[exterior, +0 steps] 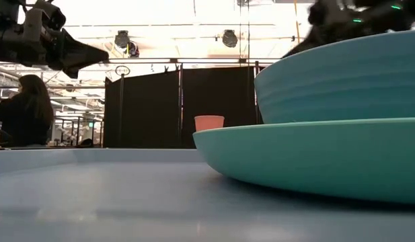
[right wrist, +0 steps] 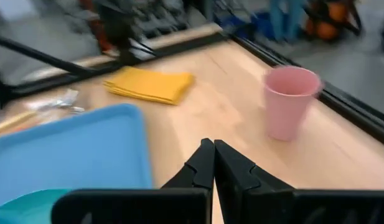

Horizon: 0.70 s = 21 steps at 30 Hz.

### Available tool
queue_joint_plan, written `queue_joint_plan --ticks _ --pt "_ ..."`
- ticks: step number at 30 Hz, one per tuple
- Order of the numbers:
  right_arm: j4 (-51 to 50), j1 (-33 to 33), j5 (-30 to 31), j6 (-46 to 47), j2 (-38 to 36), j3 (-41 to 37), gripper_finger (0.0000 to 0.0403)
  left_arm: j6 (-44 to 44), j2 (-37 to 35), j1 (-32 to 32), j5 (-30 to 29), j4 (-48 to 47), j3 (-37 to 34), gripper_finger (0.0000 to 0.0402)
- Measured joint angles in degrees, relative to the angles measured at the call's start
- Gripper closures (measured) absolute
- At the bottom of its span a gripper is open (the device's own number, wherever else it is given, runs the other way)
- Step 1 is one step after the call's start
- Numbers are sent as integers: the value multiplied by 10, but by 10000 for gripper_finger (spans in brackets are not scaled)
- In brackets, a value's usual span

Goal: Set up tray
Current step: Put the pink cup on the blue tray

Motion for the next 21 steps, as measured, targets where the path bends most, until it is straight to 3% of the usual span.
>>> queue_joint_plan --ticks 9,16,21 --pt "-119 -203 -218 -32 247 273 403 -6 0 0 0 19 0 369" --pt "-291 -291 -232 -76 434 503 403 -31 0 0 0 18 0 369" --pt "-377 -320 -234 -96 569 656 403 -46 0 0 0 13 0 369"
